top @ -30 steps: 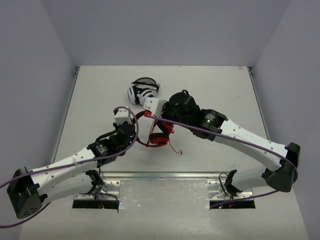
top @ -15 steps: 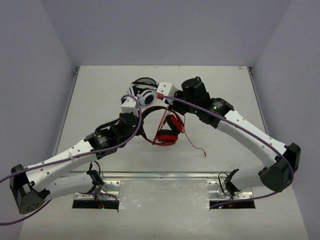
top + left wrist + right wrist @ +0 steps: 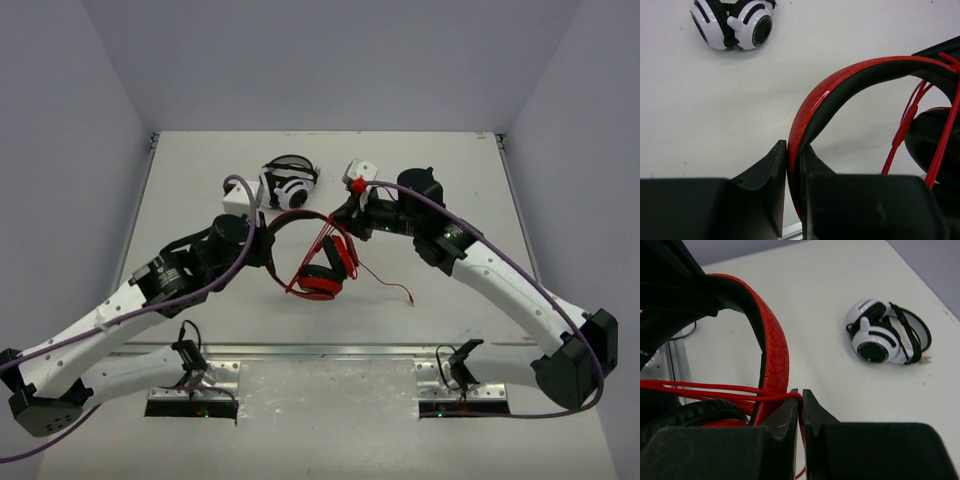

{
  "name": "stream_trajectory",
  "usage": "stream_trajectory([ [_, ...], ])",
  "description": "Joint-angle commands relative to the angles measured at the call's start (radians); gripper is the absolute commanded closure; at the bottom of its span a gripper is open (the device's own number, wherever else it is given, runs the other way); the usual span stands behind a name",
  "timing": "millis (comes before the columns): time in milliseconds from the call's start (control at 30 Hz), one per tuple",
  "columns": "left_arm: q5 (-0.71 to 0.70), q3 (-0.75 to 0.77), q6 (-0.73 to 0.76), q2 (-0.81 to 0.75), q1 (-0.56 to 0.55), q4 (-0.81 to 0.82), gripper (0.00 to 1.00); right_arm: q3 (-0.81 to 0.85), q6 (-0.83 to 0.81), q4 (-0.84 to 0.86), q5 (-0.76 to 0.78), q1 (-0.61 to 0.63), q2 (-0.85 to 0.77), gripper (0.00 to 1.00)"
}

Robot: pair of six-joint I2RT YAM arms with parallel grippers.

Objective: Wrap the headphones

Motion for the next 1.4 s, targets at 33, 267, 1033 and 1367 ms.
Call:
stream_trajectory([
  [33,0.06,0.228,0.022,-0.012,-0.022,0.031,1.0,-0.08,0.2,0.365,-0.172,-0.015,-0.018,0.91],
  [267,0.052,0.422,0.039,0.031,-0.022,-0.032,1.0,-0.103,0.417,0.683,-0.346,-0.015,0.072,0.85],
  [1033,-0.162,0.657,-0.107,0.071,-0.022,-0.017,1.0,-0.175,0.655,1.105,-0.358,-0.006,0.277,0.91],
  [1367,-0.294,0.62,-0.142,0.025,-0.022,0.031,1.0,-0.273,0.683,1.179,-0.355,0.003,0.286,0.95],
])
